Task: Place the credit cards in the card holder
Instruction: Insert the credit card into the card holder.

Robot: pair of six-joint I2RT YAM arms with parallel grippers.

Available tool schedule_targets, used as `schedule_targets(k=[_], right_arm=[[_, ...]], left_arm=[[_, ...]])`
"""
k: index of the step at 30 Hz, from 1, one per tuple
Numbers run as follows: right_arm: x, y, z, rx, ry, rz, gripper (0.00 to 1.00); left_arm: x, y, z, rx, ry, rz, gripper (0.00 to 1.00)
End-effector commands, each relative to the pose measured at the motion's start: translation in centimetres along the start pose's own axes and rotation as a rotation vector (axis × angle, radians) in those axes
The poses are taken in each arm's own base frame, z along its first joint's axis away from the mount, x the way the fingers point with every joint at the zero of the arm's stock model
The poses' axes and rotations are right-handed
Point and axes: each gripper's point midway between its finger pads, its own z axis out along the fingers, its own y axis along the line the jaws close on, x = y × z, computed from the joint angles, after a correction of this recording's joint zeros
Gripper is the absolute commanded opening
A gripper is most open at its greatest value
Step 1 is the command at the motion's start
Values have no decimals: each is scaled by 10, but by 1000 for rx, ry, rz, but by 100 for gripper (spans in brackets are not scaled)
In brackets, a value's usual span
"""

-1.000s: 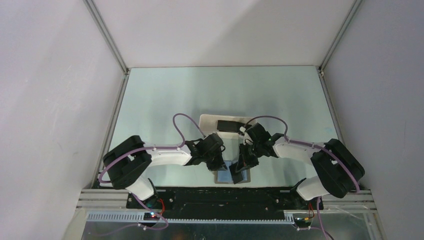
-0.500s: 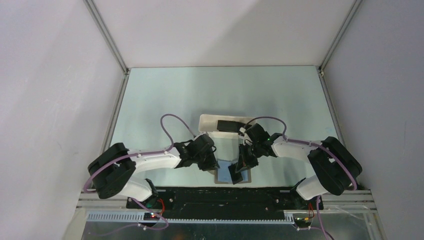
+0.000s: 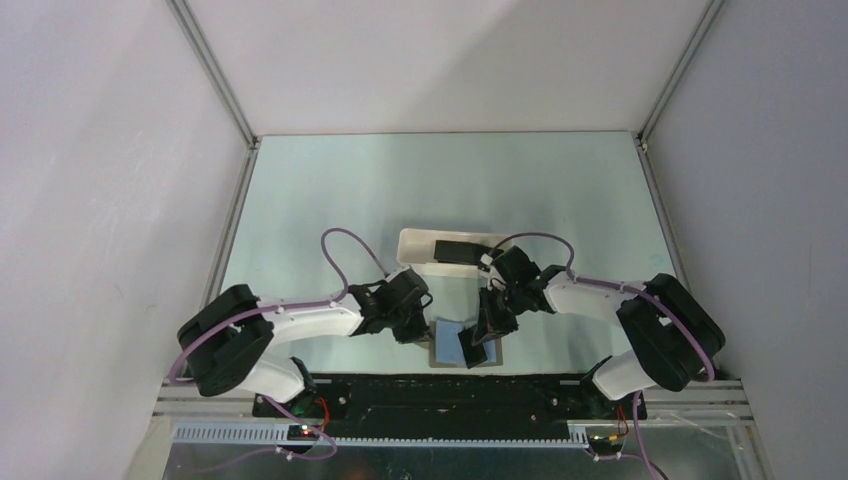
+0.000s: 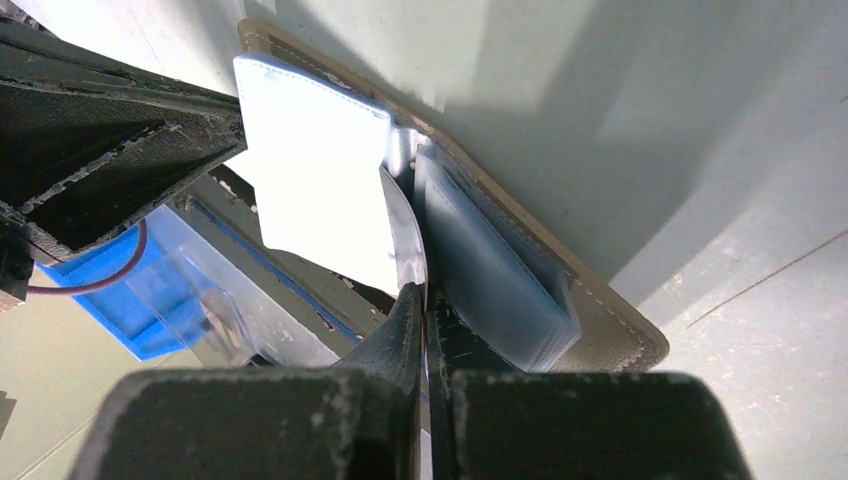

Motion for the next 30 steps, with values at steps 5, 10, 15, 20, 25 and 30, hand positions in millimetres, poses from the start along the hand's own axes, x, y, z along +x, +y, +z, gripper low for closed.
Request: schedule_targets(k=[5, 10, 15, 20, 25, 30], right_arm=[[1, -35, -6, 173, -22, 19, 0], [1, -31, -3, 150, -12, 12, 0], [0, -21, 5, 87, 8, 12, 0], [-5, -6, 5, 24, 3, -8, 0], [-11, 3, 7, -23, 11, -6, 0], [-14, 6, 8, -38, 24, 13, 0]], left_arm=[[-6, 12, 2, -72, -18, 22, 3], [-5, 11, 4, -75, -10, 29, 1], [-5, 11, 4, -77, -8, 35, 1], [-5, 11, 5, -78, -7, 37, 0], [-5, 11, 6, -82, -5, 44, 0], [-5, 11, 7, -84, -4, 46, 0]])
